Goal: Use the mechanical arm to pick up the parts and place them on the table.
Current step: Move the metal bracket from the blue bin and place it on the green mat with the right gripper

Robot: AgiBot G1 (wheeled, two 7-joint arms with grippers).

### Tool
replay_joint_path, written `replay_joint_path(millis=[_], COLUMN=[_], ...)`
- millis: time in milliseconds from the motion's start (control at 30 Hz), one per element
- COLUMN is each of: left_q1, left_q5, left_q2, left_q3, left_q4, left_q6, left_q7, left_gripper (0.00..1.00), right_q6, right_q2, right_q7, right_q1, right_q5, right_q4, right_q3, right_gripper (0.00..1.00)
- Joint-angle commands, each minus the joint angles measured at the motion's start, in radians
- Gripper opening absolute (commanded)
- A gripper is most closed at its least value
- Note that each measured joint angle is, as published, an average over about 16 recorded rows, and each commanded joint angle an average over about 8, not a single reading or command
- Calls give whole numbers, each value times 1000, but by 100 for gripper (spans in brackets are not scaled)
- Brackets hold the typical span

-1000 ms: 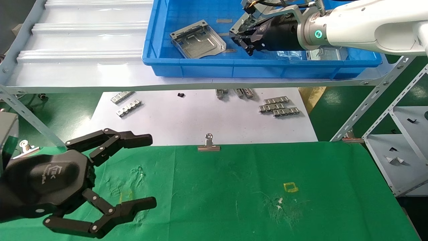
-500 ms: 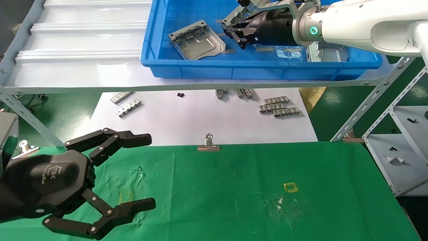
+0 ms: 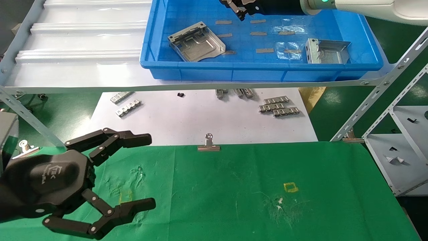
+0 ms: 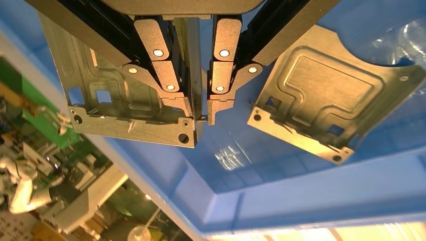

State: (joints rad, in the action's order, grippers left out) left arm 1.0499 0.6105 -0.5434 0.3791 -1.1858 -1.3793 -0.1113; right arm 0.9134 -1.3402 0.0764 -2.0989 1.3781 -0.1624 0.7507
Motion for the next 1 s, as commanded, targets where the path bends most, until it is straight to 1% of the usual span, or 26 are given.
replay_joint_path(millis=[33, 167, 467, 600, 667, 767, 900, 1000], left_q1=[0, 0, 0, 0, 0, 0, 0, 0], left_q5=[0, 0, 0, 0, 0, 0, 0, 0], left_q2=[0, 0, 0, 0, 0, 0, 0, 0], left_q3=[0, 0, 0, 0, 0, 0, 0, 0], left_q4=[0, 0, 0, 0, 0, 0, 0, 0], left_q6=[0, 0, 0, 0, 0, 0, 0, 0], left_q7=[0, 0, 0, 0, 0, 0, 0, 0], left_gripper=[100, 100, 100, 100, 100, 100, 100, 100], right_q6=[17, 127, 475, 592, 633, 671, 690, 697], right_q2=[2, 28, 129, 168, 186, 210, 246, 282], right_q7=[20, 64, 154, 182, 193, 206, 214, 209], right_q1=[-17, -55, -124, -145, -153, -158, -141, -114], right_q5=[-5, -1, 14, 17, 17, 15, 2, -29], right_q4=[7, 34, 66, 73, 74, 70, 36, -21], right_q3=[2, 10, 31, 36, 38, 42, 54, 69], right_gripper=[0, 0, 0, 0, 0, 0, 0, 0])
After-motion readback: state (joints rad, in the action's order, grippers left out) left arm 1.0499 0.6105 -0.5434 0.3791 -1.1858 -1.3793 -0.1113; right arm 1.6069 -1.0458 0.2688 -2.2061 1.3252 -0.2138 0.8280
